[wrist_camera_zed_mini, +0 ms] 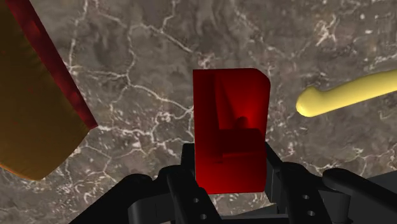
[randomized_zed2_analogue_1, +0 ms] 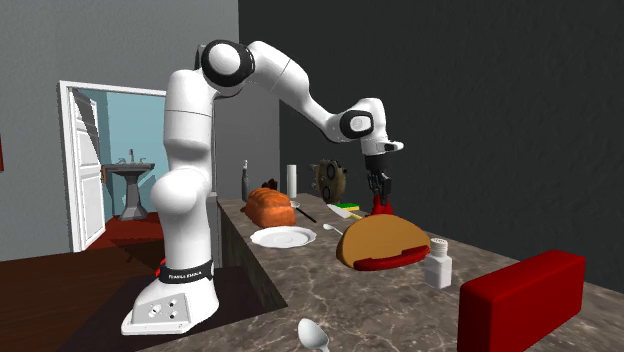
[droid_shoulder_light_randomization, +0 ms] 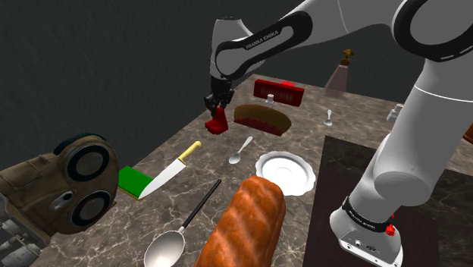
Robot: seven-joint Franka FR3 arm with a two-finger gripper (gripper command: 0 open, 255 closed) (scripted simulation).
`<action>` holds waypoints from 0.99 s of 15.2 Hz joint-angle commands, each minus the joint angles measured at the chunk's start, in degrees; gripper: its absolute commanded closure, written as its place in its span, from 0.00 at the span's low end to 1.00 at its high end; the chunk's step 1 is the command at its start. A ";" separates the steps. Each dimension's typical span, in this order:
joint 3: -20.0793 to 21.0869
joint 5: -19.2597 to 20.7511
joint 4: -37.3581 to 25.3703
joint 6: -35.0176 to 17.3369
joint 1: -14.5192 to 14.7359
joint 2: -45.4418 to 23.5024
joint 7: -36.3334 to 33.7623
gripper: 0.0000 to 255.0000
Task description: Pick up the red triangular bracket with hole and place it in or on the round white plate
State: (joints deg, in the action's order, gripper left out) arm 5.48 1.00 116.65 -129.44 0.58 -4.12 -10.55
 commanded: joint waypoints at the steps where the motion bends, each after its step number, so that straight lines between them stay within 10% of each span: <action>1: -0.01 -0.10 -0.99 1.59 -0.03 0.60 0.10 1.00; 9: -0.01 -0.36 -4.73 7.05 -0.05 2.32 0.30 1.00; 15: 0.11 -1.87 9.82 6.28 0.26 16.17 0.61 1.00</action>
State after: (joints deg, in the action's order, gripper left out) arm 5.57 -0.60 123.71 -122.87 0.74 9.53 -9.98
